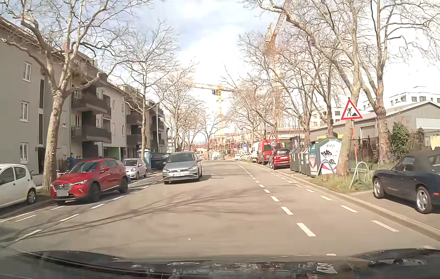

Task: Follow the waypoints while adhering to traffic rules and regulations

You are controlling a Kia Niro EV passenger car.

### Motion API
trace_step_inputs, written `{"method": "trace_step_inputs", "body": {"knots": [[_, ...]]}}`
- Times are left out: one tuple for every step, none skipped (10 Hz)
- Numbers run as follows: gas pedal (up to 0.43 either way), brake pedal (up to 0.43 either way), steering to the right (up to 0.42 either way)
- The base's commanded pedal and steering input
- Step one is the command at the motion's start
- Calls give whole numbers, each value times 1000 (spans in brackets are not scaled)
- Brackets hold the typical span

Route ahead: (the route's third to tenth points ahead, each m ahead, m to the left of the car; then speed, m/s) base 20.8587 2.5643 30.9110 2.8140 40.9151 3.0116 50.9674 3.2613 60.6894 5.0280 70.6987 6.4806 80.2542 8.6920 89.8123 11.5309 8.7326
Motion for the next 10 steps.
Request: {"method": "trace_step_inputs", "body": {"knots": [[0, 0, 3], [0, 0, 2], [0, 0, 2], [0, 0, 2], [0, 0, 2], [0, 0, 1], [0, 0, 0], [0, 0, 0], [0, 0, 0], [0, 0, -1]]}}
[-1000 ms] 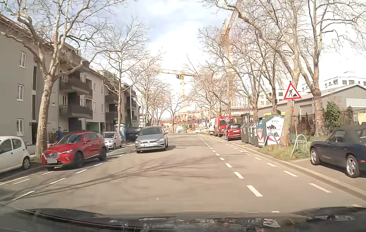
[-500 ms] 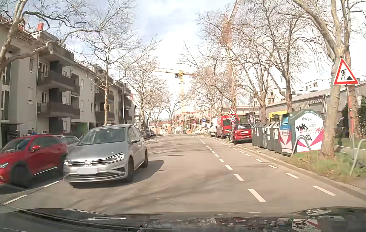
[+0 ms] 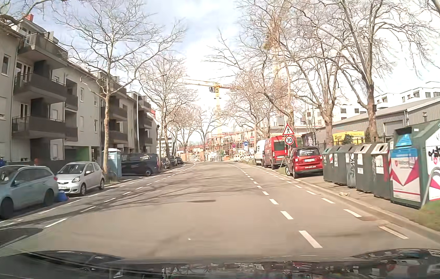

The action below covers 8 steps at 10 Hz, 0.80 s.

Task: Follow the waypoints while adhering to traffic rules and regulations

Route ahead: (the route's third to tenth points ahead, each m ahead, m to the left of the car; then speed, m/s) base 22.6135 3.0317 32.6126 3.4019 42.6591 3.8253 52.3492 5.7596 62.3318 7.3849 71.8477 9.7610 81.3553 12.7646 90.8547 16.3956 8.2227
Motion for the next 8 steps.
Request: {"method": "trace_step_inputs", "body": {"knots": [[0, 0, -2], [0, 0, -2], [0, 0, -3], [0, 0, -3], [0, 0, -3], [0, 0, -4], [0, 0, -5], [0, 0, -7]]}}
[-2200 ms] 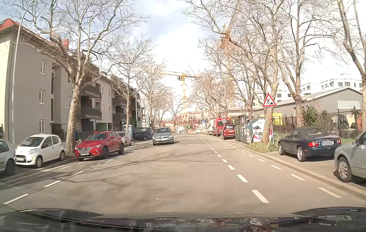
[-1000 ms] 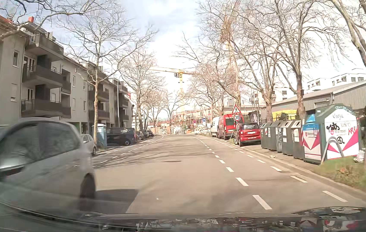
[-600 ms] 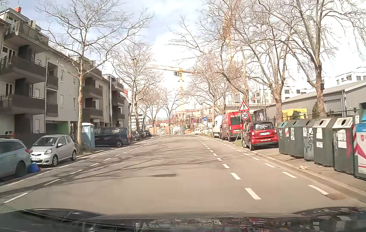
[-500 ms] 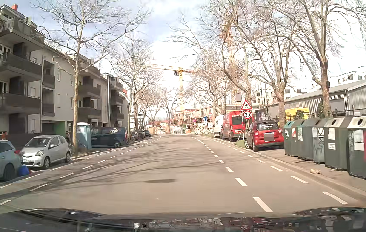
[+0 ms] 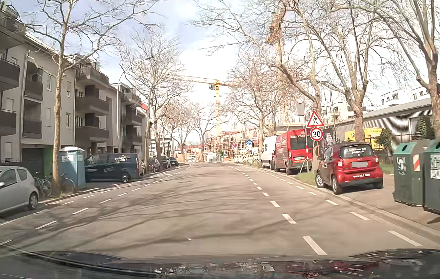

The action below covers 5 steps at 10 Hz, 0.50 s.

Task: Follow the waypoints while adhering to traffic rules and regulations

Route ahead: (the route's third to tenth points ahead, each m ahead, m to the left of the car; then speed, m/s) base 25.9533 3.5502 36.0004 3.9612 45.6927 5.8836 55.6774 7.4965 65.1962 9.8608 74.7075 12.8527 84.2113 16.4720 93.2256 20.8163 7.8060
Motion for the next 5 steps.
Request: {"method": "trace_step_inputs", "body": {"knots": [[0, 0, -7], [0, 0, -7], [0, 0, -7], [0, 0, -6], [0, 0, -6]]}}
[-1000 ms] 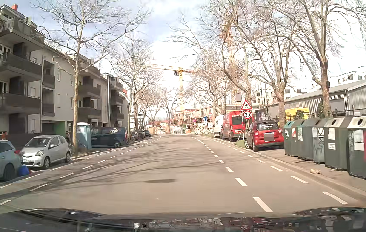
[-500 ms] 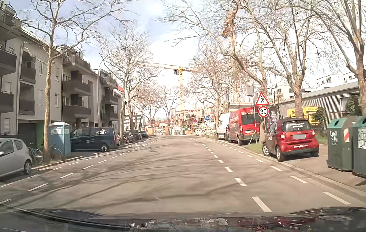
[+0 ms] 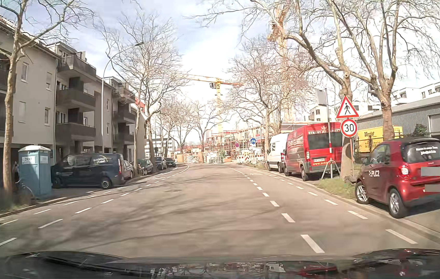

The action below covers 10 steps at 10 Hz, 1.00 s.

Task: Follow the waypoints while adhering to traffic rules and regulations

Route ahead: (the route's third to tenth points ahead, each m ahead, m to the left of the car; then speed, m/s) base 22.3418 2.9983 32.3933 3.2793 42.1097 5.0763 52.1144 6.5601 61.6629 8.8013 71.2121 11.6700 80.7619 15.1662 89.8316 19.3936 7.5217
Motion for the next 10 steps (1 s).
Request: {"method": "trace_step_inputs", "body": {"knots": [[0, 0, -6], [0, 0, -6], [0, 0, -6], [0, 0, -6], [8, 0, -6], [8, 0, -6], [8, 0, -5], [8, 0, -2], [28, 0, 0], [39, 0, 0]]}}
